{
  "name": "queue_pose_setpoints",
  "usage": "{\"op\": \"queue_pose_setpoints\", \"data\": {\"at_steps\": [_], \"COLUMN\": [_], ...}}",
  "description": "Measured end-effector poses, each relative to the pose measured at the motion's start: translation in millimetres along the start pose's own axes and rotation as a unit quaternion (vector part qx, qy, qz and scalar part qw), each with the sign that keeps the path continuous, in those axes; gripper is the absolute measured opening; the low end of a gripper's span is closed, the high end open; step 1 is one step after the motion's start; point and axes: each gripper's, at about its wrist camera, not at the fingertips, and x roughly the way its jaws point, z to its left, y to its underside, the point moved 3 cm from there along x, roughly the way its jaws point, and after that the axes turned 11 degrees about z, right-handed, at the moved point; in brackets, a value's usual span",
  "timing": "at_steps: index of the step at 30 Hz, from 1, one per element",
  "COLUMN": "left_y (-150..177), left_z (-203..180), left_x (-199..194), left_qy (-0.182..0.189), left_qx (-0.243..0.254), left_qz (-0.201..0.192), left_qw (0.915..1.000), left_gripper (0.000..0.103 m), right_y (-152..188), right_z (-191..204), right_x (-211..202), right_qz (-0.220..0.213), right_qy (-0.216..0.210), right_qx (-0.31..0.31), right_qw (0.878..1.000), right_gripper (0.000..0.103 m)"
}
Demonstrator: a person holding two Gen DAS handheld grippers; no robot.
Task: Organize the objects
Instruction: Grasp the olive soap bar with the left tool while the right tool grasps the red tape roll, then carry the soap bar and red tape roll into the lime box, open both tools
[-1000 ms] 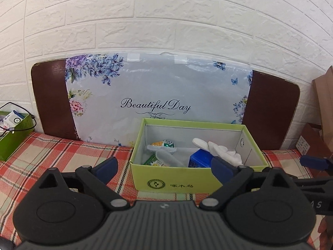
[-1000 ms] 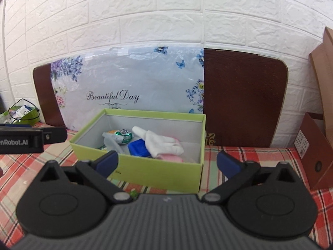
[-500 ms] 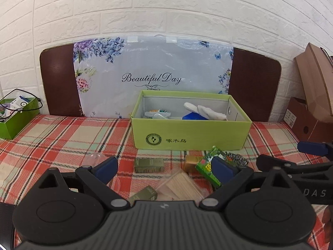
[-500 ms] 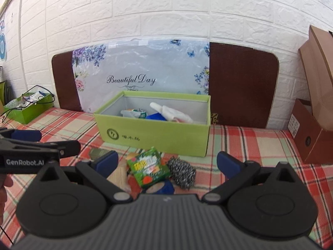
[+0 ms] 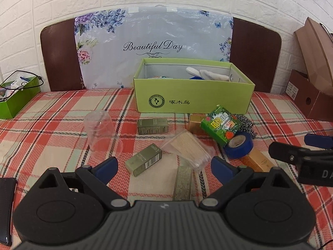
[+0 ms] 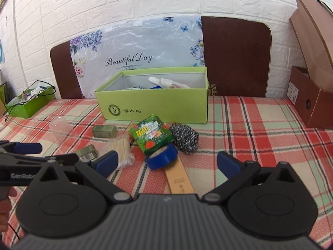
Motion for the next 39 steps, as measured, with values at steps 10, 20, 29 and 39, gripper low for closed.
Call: {"op": "queue_pose_setpoints", "data": {"at_steps": [10, 20, 29, 39], "left_y": [14.1, 32.8, 23.5, 49.2], "left_z": [8.3, 13.6, 0.2, 11.8], "left_x": [16.2, 26.5, 55.5, 27.1], "left_qy": [0.005, 0.057, 0.092, 0.073], "left_qx": [-0.002, -0.001, -0.002, 0.018], "left_qz": [0.025, 0.042, 0.077, 0.09], "left_qw": [0.9997, 0.9975, 0.9928, 0.9932], "left_gripper": [0.098, 0.087, 0.04, 0.042], "right_y": [53.8, 63.6, 81.3, 88.9], "right_z": [5.5, 31.3, 25.4, 24.7], "right_x": [19.7, 29.2, 10.2, 12.9], "right_qz": [0.07, 0.064, 0.06, 0.07], "right_qy": [-0.047, -0.016, -0.035, -0.041], "right_qx": [0.012, -0.038, -0.034, -0.04], "right_qw": [0.996, 0.997, 0.997, 0.996], "right_gripper": [0.103, 0.047, 0.045, 0.047]}}
